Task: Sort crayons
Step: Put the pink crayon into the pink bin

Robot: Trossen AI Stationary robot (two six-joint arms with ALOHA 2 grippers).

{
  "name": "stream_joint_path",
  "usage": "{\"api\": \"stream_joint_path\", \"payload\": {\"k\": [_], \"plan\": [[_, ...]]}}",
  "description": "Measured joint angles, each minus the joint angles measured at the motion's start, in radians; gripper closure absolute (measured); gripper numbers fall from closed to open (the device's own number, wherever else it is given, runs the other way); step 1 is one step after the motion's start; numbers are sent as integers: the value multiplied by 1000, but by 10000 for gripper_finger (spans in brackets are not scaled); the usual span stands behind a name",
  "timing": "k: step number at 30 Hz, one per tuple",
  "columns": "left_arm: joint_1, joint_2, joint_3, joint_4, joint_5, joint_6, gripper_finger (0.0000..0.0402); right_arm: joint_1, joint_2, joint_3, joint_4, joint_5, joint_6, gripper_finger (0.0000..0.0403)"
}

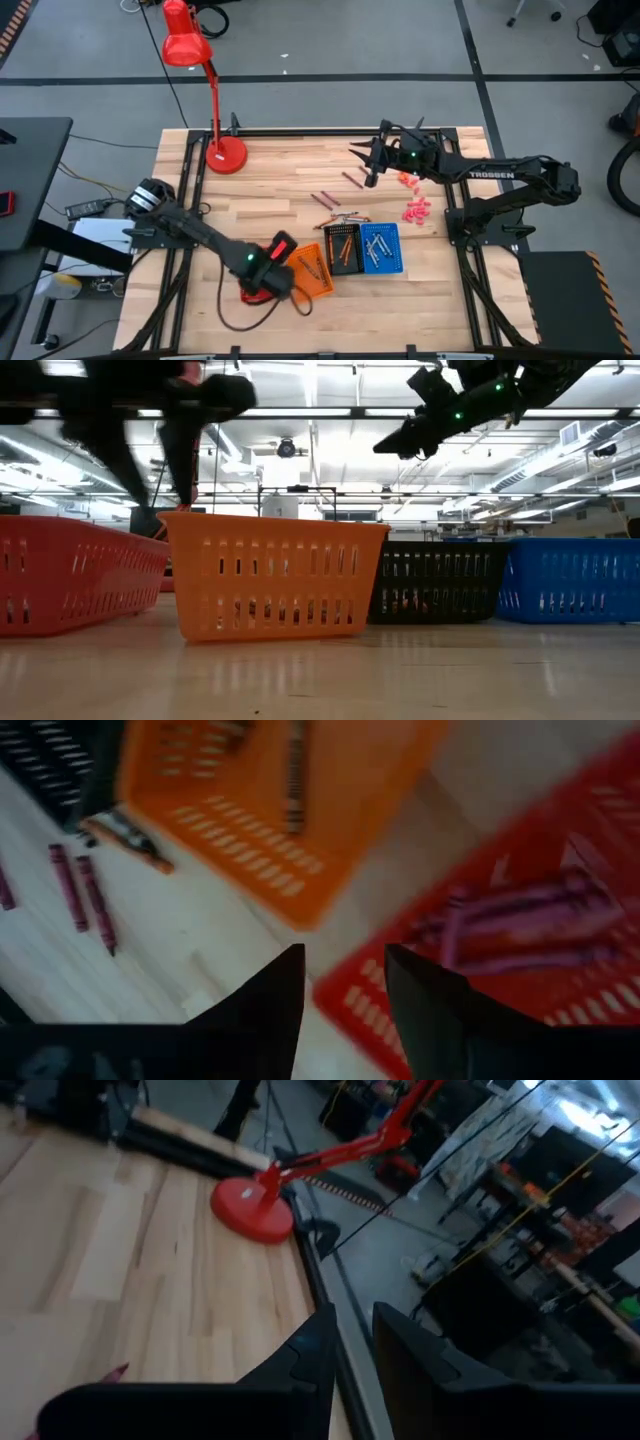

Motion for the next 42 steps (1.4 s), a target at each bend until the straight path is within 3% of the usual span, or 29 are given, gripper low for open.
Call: {"api": "stream_joint_path", "payload": {"k": [8,13,18,22,29,33,39,42], "plan": [[125,0,11,86,0,43,259,-40,0,0,-101,-17,36,328],[222,0,11,114,-60,55,259,-57,0,0,-214,-33,31,328],[355,0,11,199,-74,-77,260,-68,46,0,-241,26,105,328],[465,0,11,285,7,-85,260,-82,111,0,-234,38,166,328],[591,31,10,418,177,128,260,-82,196,0,-265,37,224,328],[646,66,-1,519,308,218,260,-69,200,0,-303,40,253,328],[696,136,-10,589,348,294,260,-48,172,1,-349,38,311,328],[719,166,-9,626,441,321,260,-29,163,0,-354,36,318,328]]}}
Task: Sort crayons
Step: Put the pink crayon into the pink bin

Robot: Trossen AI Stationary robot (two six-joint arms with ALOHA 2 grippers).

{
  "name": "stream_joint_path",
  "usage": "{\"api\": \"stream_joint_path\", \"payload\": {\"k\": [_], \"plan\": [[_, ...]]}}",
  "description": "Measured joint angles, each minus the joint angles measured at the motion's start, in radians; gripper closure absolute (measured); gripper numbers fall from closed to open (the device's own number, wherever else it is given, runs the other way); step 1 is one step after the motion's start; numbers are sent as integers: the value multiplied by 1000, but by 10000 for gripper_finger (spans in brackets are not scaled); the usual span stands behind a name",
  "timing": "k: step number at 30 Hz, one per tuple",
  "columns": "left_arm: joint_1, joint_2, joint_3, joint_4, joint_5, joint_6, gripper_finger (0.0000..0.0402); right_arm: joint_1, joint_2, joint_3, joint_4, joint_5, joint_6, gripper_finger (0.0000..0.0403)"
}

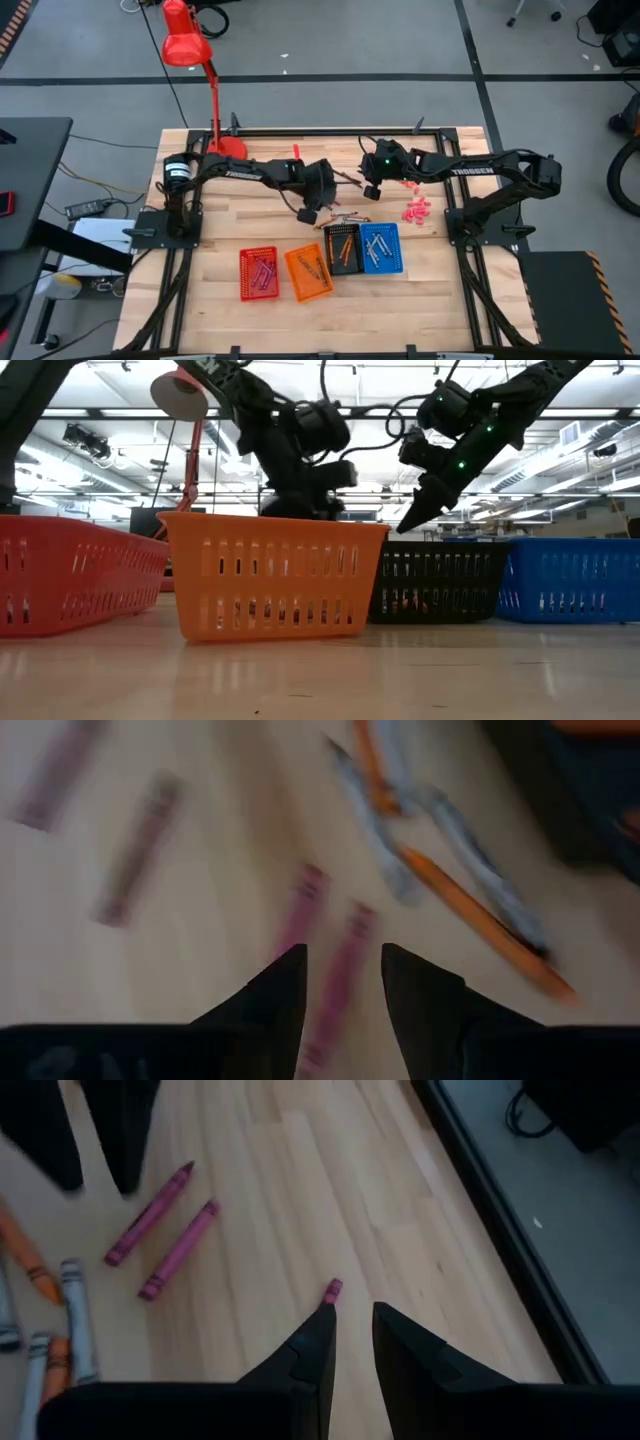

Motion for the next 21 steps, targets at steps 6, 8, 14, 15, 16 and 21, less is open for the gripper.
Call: {"api": "stream_joint_path", "payload": {"k": [6,8,14,15,16,21], "plan": [[39,26,-14,61,66,31,260,37,-4,0,-6,2,0,328],[56,29,-29,68,83,29,260,43,-5,0,-4,4,0,328],[88,63,-40,86,152,22,260,45,-8,0,-2,9,-3,328],[88,70,-38,91,151,22,260,45,-8,0,-2,9,-4,328],[88,73,-41,73,151,22,260,45,-8,0,-2,9,-4,328],[87,101,-38,73,157,17,260,45,-8,0,-1,10,-5,328]]}}
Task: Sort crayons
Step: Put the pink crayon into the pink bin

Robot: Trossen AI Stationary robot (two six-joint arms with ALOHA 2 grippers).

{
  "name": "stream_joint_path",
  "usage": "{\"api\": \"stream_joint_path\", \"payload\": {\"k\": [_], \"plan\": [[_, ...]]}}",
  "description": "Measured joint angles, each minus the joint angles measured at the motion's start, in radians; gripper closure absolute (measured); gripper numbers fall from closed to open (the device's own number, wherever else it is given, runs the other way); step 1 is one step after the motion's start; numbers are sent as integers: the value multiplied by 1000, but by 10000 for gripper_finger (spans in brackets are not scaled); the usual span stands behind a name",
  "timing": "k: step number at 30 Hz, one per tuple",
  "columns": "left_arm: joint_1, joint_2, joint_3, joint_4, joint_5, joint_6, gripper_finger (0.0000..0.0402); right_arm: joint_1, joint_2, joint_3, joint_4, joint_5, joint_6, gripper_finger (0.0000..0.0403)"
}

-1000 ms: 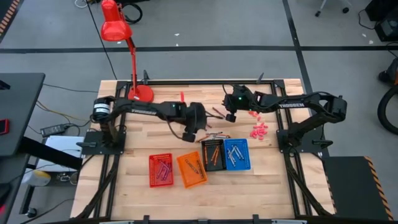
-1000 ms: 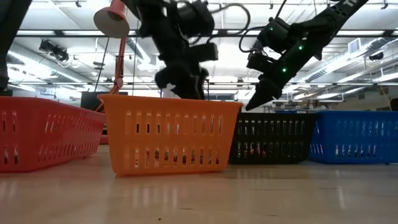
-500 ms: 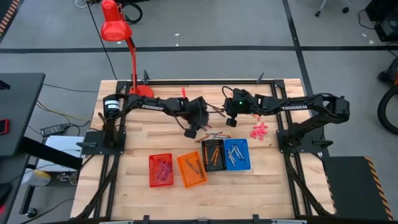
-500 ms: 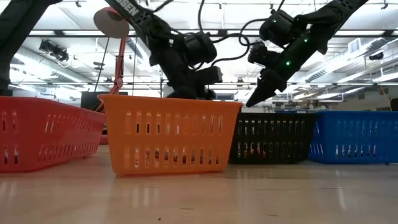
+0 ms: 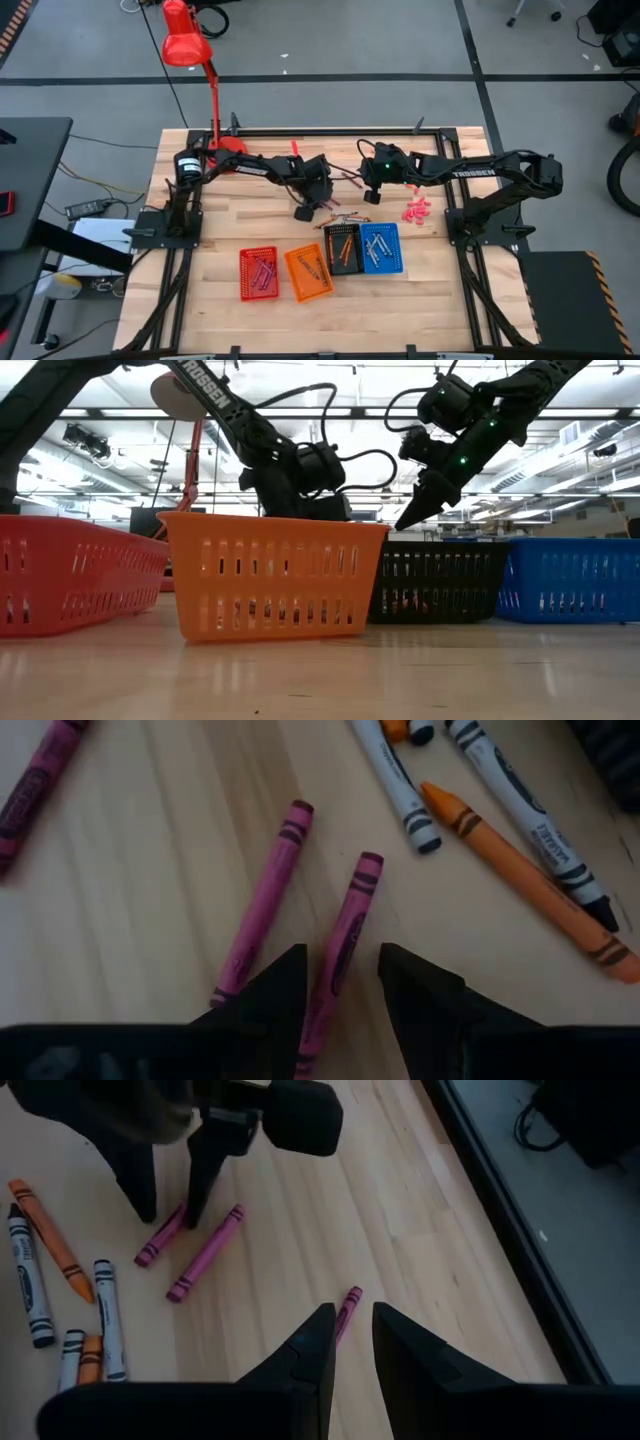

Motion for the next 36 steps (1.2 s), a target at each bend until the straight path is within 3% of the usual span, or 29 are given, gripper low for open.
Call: {"api": "stream_joint_path", "payload": {"k": [7,17,32,36], "plan": [[0,22,4,-18,5,-44,271,2,0,0,1,0,-3,328],[-6,21,5,-52,-8,-107,386,2,0,0,1,0,-3,328],[-118,-149,-6,-280,-158,-171,373,0,0,0,-4,3,-31,328],[-173,-218,-5,-354,-176,-241,373,-3,0,0,36,62,-82,328]]}}
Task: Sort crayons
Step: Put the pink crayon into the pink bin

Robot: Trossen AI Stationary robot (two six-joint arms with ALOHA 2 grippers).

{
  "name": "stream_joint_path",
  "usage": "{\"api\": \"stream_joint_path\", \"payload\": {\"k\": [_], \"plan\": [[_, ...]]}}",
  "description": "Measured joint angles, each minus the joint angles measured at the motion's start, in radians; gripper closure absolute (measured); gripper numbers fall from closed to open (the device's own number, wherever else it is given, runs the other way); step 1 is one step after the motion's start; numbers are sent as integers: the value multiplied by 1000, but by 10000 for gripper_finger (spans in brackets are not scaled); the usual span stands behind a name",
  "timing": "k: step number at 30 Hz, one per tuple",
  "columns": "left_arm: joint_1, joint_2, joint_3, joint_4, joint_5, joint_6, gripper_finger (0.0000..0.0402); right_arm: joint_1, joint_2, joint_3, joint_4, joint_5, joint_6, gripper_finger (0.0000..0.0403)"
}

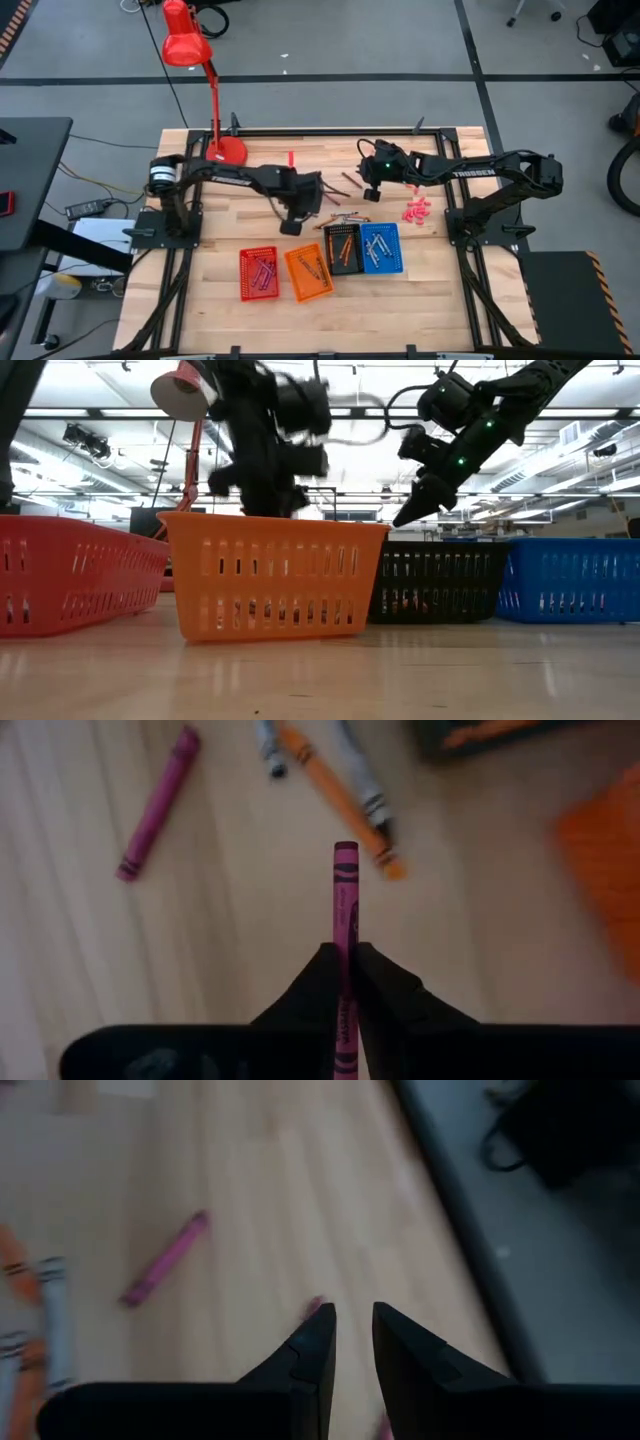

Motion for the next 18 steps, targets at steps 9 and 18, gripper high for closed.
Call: {"api": "stream_joint_path", "payload": {"k": [9,18], "plan": [[-183,-137,2,-114,-3,-111,373,-1,0,0,232,120,-91,328],[-421,-162,4,-253,-104,-149,372,-2,0,0,434,120,-172,328]]}}
